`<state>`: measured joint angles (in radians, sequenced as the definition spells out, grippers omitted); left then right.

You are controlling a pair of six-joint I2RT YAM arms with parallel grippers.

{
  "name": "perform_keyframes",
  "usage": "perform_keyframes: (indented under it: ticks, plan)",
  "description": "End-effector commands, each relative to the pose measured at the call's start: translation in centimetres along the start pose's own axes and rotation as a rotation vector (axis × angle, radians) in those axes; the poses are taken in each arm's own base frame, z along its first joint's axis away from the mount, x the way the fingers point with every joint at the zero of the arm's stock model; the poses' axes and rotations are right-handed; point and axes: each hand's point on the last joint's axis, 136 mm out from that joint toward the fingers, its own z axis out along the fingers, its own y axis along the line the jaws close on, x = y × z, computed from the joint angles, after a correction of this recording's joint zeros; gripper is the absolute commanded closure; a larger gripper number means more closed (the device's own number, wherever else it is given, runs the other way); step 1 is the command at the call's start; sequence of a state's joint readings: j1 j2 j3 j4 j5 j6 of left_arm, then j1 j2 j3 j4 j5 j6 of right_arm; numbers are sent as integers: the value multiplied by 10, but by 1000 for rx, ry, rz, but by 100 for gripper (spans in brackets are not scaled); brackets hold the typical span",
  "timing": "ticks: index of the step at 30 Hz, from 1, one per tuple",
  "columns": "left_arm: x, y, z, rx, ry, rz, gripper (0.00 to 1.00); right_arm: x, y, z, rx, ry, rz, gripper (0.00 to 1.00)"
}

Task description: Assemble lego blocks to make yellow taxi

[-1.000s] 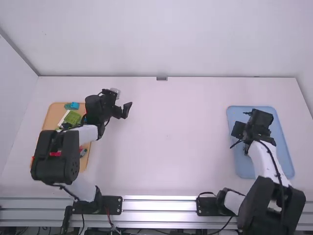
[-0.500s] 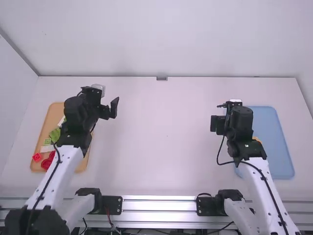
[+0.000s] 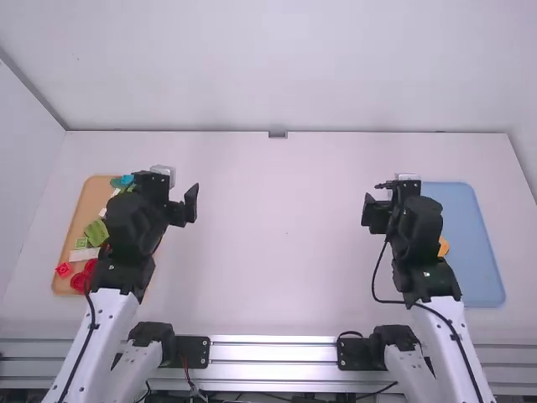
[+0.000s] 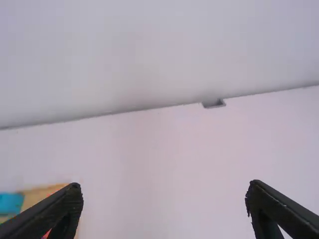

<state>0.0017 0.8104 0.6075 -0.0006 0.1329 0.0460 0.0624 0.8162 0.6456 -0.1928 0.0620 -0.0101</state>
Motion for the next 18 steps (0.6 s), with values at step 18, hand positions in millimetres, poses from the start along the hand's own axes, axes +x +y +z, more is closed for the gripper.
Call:
perform_keyframes:
  ticks: [18]
  plan:
    - [101, 13, -35, -132, -15, -44, 55, 64, -6, -19, -3, -191, 36, 55]
